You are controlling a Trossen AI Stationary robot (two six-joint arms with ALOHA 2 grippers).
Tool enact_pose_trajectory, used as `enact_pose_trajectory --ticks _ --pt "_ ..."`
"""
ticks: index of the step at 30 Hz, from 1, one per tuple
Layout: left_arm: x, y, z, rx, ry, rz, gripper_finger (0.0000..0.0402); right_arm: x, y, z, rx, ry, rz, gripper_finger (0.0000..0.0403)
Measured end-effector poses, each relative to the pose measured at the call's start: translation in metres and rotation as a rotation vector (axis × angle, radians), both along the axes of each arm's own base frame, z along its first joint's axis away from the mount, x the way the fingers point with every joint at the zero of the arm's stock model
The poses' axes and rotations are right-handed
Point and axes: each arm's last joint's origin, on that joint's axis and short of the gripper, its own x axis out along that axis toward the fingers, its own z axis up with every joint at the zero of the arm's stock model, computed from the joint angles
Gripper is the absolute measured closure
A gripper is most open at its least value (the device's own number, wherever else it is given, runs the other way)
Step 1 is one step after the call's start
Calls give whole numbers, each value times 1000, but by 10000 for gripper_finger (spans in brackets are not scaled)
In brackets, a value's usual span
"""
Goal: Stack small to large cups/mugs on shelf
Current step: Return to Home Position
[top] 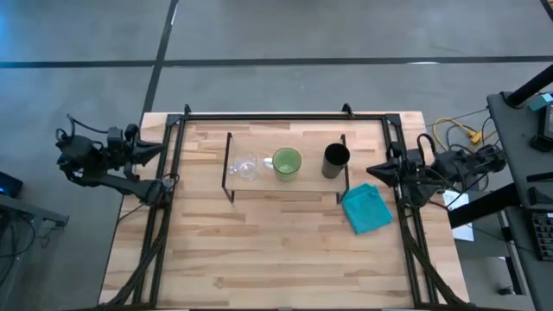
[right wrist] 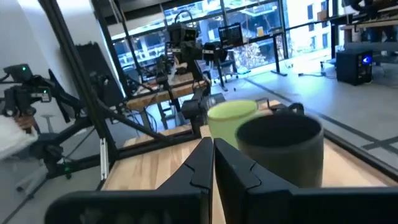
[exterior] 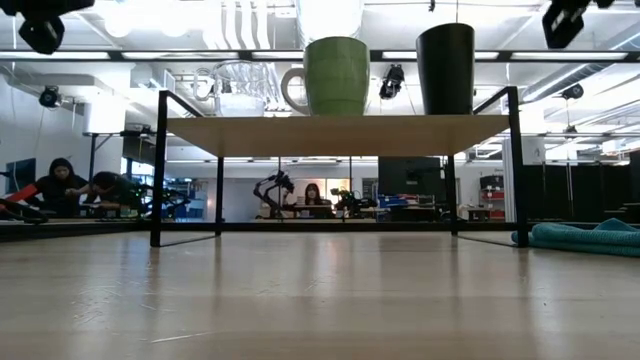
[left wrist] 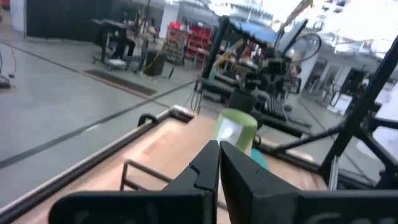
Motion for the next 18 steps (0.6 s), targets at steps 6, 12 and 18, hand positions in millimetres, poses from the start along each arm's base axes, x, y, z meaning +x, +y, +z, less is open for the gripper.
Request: enact_pose_trajectory --ticks 6,12,18 --pt "9 -3 -10 -29 9 1 402 -7 -3 -25 21 -51 9 394" --pt "24 -7 -19 -39 -21 1 402 -10 -2 -47 31 -88 66 394" --pt "40 -11 -33 -43 -34 1 402 -4 1 -72 27 -70 89 394"
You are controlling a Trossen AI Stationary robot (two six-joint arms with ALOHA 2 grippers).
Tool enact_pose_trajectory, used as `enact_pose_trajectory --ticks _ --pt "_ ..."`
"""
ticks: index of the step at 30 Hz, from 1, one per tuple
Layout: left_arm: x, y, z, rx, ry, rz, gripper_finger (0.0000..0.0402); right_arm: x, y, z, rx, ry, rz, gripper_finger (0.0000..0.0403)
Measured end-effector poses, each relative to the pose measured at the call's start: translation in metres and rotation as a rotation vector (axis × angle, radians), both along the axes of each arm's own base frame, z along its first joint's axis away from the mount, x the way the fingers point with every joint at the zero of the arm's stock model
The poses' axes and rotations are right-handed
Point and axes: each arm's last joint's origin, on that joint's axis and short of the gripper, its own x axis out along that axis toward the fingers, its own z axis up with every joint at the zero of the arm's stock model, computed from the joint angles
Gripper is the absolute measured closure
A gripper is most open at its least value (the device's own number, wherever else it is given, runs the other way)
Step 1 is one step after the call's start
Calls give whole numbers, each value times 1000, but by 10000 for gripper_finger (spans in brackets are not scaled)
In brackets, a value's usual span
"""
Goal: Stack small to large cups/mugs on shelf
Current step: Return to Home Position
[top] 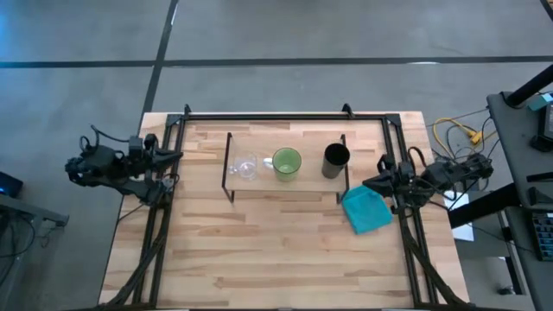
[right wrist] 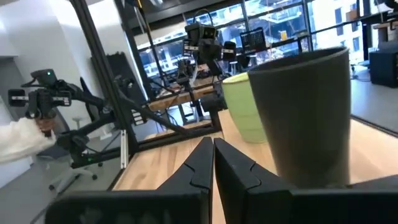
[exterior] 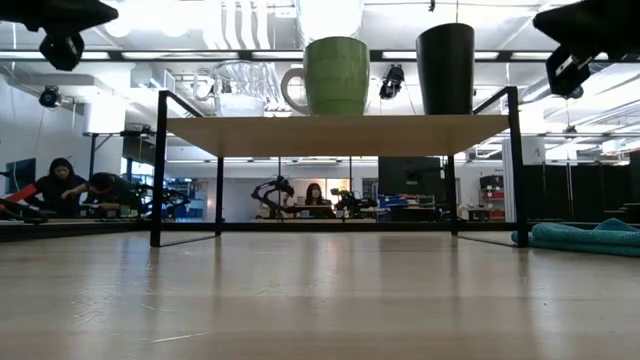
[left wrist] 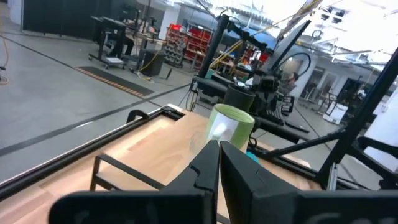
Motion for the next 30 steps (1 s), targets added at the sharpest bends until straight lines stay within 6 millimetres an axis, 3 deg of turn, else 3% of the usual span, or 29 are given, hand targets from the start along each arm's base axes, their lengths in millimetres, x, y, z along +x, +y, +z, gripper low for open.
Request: enact_pose_trajectory --ticks 14,30 --pt "26 -7 -31 1 6 -1 402 16 6 -47 112 6 15 394" --pt "61 -19 -89 -23 -87 -80 402 16 6 -48 129 18 10 394"
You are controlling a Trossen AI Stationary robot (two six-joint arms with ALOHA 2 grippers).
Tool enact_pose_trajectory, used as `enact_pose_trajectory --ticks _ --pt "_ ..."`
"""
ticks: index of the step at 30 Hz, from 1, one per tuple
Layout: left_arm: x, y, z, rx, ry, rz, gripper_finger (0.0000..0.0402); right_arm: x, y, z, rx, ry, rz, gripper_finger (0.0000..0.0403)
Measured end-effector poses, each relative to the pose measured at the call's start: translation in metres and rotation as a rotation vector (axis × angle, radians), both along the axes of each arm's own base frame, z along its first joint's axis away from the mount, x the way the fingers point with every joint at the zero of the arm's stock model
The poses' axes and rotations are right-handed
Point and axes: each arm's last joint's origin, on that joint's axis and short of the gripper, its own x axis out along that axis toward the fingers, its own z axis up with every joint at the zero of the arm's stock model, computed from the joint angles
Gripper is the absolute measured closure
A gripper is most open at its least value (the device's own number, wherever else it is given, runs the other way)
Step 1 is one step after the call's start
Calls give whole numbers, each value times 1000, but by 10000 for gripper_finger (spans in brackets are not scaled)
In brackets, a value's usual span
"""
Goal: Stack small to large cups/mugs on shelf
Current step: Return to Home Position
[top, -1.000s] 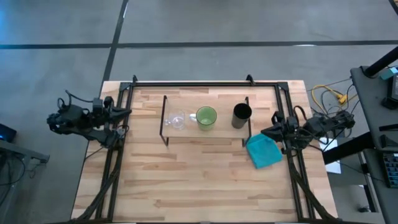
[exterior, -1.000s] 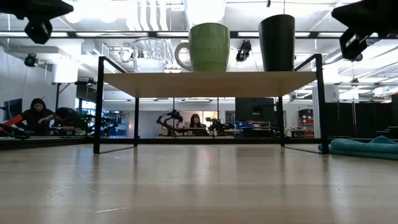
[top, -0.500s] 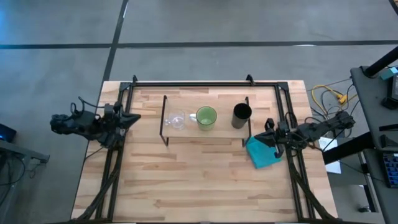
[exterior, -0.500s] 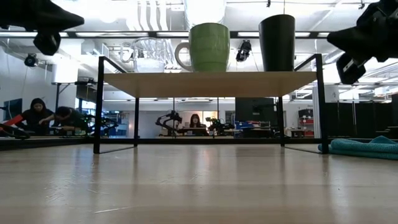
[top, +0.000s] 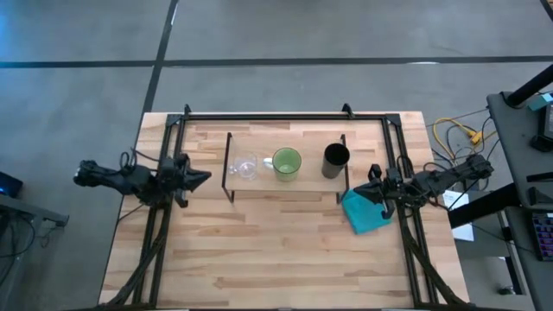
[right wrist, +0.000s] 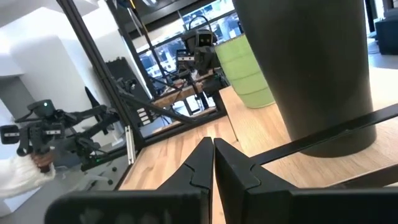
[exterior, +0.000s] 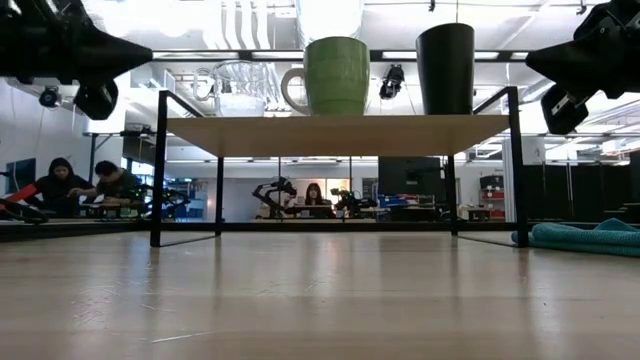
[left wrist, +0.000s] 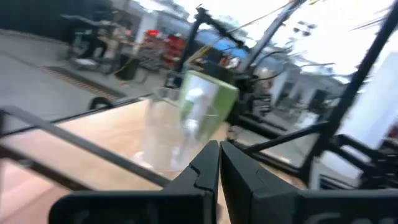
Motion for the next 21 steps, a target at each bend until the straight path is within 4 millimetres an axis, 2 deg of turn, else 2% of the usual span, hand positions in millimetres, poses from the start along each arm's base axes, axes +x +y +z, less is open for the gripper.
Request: enact_pose_trajectory --ticks 10,21 --pt "10 -7 -32 -28 17 -169 402 1 0 -1 -6 14 0 394" --pt "12 -8 -37 -18 63 -186 402 1 0 -1 -10 16 -1 394"
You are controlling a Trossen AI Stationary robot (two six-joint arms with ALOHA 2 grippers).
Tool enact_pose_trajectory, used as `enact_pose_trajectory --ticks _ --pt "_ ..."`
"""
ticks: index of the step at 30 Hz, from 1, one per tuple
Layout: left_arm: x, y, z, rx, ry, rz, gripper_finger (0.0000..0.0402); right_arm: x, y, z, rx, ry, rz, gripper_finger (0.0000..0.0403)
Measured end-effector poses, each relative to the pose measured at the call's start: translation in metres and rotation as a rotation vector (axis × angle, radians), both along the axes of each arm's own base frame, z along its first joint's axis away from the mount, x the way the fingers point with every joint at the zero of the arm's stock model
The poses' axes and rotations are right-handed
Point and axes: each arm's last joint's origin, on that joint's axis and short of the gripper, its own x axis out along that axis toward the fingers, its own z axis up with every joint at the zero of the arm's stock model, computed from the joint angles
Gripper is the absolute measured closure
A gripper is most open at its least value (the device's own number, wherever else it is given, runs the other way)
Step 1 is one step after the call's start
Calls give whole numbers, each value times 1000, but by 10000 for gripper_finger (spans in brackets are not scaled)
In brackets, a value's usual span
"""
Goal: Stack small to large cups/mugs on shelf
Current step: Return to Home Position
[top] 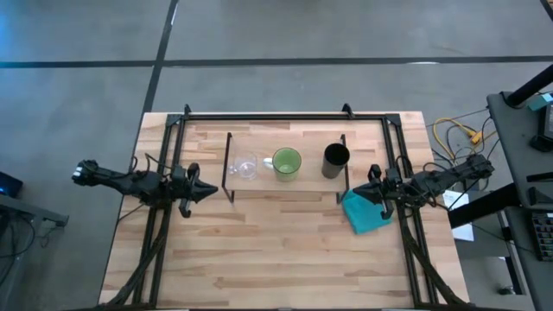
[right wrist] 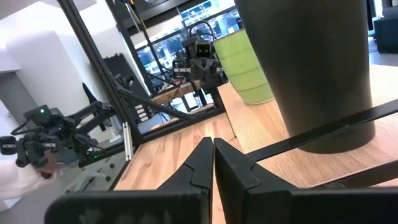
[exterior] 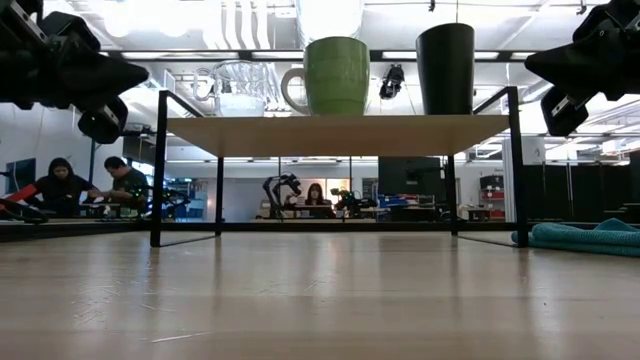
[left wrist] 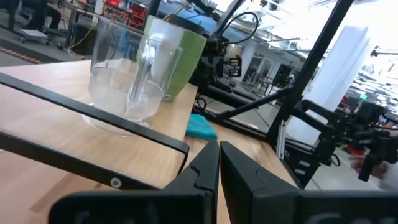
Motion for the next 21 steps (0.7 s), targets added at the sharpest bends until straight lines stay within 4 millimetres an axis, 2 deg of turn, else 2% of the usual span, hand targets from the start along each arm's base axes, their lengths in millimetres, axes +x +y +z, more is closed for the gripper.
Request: enact_pose_trajectory --ticks 21 --pt "5 -1 -6 15 61 0 402 0 0 0 0 -1 0 394"
